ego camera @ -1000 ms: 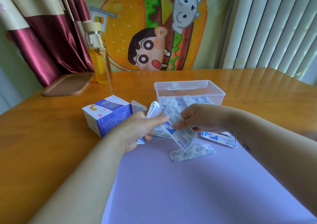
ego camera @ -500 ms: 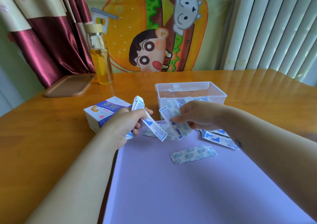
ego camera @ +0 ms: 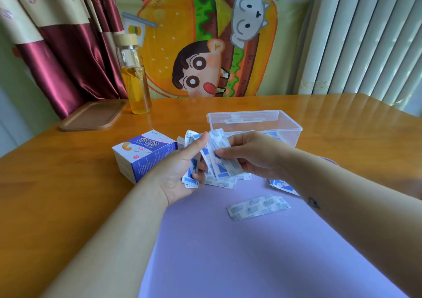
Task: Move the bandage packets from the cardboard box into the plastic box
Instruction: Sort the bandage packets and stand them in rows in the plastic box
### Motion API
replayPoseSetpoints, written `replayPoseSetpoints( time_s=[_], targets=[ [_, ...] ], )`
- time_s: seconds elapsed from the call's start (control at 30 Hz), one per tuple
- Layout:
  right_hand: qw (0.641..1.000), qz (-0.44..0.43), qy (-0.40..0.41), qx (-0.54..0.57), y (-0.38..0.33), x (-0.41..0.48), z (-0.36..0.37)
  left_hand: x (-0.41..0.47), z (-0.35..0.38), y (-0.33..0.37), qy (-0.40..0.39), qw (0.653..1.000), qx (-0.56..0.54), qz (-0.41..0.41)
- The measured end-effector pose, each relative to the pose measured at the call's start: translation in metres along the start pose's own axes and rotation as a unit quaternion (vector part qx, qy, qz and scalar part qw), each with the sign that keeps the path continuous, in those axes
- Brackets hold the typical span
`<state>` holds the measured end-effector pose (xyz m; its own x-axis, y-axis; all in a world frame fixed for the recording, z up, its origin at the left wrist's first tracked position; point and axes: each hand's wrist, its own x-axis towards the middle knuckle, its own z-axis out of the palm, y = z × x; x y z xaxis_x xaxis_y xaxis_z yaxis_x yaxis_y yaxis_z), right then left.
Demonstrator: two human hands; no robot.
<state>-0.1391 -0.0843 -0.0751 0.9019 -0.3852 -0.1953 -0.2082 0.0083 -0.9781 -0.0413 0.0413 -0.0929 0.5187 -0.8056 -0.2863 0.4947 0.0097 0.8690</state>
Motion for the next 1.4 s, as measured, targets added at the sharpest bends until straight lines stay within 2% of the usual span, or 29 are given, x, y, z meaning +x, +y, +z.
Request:
replayPoseSetpoints(
  time_s=[0.13,0.33,0.4,0.43,0.5,0.53,0.6,0.63,0.7,0.8,1.07,1.13,1.23,1.3,1.4],
  targets=[
    [0.996,-0.055,0.059,-0.042,0.000,0.002,0.014,-0.004,0.012,-0.005,0.041,0.999,0.009,0.003],
    [0.988,-0.062,0.100,-0.098,0.000,0.008,0.002,-0.005,0.010,-0.001,0.054,0.994,-0.094,0.020],
    [0.982,-0.039,0.095,-0.159,0.001,0.008,-0.004,-0.002,0.007,0.000,0.061,0.987,-0.148,0.025],
    [0.968,-0.033,0.089,-0.232,0.002,0.007,-0.006,0.000,0.006,0.000,0.069,0.982,-0.174,0.026],
    [0.912,-0.060,0.095,-0.394,0.007,0.005,-0.010,0.003,0.003,0.001,0.085,0.975,-0.203,0.024],
    [0.888,-0.091,0.110,-0.436,0.010,0.005,-0.014,0.004,0.000,0.002,0.088,0.973,-0.211,0.022],
    [0.876,-0.127,0.124,-0.448,0.010,-0.001,-0.019,0.005,-0.003,0.003,0.083,0.973,-0.215,0.021],
    [0.873,-0.128,0.106,-0.458,0.007,-0.005,-0.020,0.006,-0.003,0.003,0.078,0.974,-0.212,0.024],
    [0.851,-0.088,0.017,-0.517,0.001,-0.014,-0.024,0.006,-0.003,0.003,0.074,0.977,-0.196,0.029],
    [0.769,0.004,-0.132,-0.625,-0.004,-0.025,-0.022,0.005,0.001,0.002,0.060,0.983,-0.169,0.031],
    [0.671,0.082,-0.203,-0.708,-0.001,-0.019,-0.018,0.002,-0.001,0.005,0.064,0.982,-0.170,0.046],
    [0.683,0.074,-0.210,-0.696,-0.001,-0.020,-0.020,0.001,-0.001,0.005,0.065,0.982,-0.169,0.047],
    [0.770,0.027,-0.139,-0.623,-0.008,-0.018,-0.026,0.001,-0.001,0.007,0.058,0.981,-0.177,0.050],
    [0.812,0.000,-0.094,-0.576,-0.011,-0.011,-0.027,0.000,-0.002,0.008,0.059,0.981,-0.179,0.052],
    [0.872,-0.006,-0.084,-0.482,-0.012,-0.001,-0.023,0.000,-0.005,0.010,0.063,0.979,-0.187,0.055]
  ],
)
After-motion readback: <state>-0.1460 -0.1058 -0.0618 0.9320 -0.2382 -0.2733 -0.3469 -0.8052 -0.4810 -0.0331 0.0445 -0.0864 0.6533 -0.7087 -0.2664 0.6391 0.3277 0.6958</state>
